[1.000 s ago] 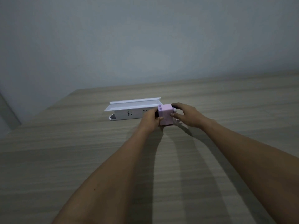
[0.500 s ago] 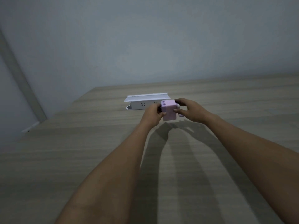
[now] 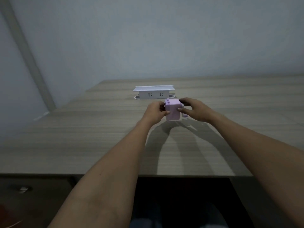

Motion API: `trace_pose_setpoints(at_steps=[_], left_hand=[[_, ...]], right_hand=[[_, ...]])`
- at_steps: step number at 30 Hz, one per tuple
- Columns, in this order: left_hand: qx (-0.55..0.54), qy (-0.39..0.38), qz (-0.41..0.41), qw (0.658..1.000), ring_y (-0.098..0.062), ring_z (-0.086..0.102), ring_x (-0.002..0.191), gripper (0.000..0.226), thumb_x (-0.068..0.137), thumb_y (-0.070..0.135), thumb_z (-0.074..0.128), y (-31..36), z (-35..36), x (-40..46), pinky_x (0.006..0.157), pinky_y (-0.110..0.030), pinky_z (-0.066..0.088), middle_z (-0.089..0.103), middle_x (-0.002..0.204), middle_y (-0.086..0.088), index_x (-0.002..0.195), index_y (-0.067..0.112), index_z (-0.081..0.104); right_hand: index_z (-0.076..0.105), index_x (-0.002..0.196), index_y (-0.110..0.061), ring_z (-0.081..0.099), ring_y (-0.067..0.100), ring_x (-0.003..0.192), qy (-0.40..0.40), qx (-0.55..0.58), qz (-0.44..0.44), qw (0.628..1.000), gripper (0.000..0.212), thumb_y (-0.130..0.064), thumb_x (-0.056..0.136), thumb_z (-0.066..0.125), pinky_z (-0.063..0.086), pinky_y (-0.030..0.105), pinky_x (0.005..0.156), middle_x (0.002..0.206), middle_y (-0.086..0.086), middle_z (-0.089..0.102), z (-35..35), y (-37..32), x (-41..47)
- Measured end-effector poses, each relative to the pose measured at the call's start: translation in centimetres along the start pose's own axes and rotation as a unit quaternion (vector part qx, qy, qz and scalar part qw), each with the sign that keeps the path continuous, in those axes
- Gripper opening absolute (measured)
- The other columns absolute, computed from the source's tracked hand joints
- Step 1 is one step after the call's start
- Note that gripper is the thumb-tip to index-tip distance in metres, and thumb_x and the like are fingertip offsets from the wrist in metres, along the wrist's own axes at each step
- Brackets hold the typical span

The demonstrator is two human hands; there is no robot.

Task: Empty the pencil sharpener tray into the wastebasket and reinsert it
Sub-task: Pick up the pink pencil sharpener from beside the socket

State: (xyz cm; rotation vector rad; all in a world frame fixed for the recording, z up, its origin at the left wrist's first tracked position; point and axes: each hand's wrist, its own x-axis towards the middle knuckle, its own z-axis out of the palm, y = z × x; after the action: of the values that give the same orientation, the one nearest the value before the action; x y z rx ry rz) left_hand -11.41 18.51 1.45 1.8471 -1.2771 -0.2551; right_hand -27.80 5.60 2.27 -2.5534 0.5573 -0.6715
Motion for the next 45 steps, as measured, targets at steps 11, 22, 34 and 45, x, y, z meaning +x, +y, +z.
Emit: trace_pose_setpoints(at_steps=[11,22,34,45], left_hand=[[0.028,-0.024,-0.024,0.999,-0.036,0.069,0.110,0.031,0.091,0.011,0.071,-1.2,0.5,-1.1,0.098,-0.044,0.054,0.074,0.115,-0.023,0.116,-0.008,0.069],[-0.017,-0.068,-0.023,0.997,-0.021,0.065,0.107,0.045,0.090,0.012,0.073,-2.6,0.2,-1.4,0.083,-0.020,0.054,0.071,0.120,-0.012,0.133,0.002,0.063],[-0.079,-0.116,-0.033,0.990,0.004,0.070,0.072,0.051,0.084,-0.006,0.074,-3.2,0.0,-0.5,0.059,-0.008,0.054,0.071,0.099,-0.002,0.133,0.003,0.062],[-0.106,-0.105,-0.065,0.987,-0.007,0.065,0.090,0.075,0.084,-0.005,0.076,-4.1,-0.6,-1.1,0.061,-0.007,0.054,0.064,0.123,-0.016,0.151,-0.004,0.041]], right_hand=[[0.054,0.140,-0.006,0.063,0.028,0.122,-0.025,-0.003,0.045,0.999,0.048,-0.023,0.096,0.067,0.048,0.037,0.103,0.132,0.016,0.065,1.6,0.7,-1.1],[0.054,0.142,-0.012,0.063,0.024,0.119,-0.050,0.021,0.037,0.998,0.055,-0.032,0.093,0.070,0.051,0.045,0.103,0.135,0.010,0.064,2.1,1.1,-0.8],[0.064,0.130,-0.008,0.068,0.021,0.111,-0.042,0.098,0.018,0.994,0.047,-0.025,0.088,0.077,0.052,0.021,0.091,0.120,0.007,0.070,1.9,1.5,1.0],[0.064,0.131,-0.012,0.067,0.018,0.112,-0.068,0.107,0.022,0.992,0.047,-0.026,0.088,0.077,0.052,0.022,0.095,0.121,0.004,0.070,1.6,1.8,1.3]])
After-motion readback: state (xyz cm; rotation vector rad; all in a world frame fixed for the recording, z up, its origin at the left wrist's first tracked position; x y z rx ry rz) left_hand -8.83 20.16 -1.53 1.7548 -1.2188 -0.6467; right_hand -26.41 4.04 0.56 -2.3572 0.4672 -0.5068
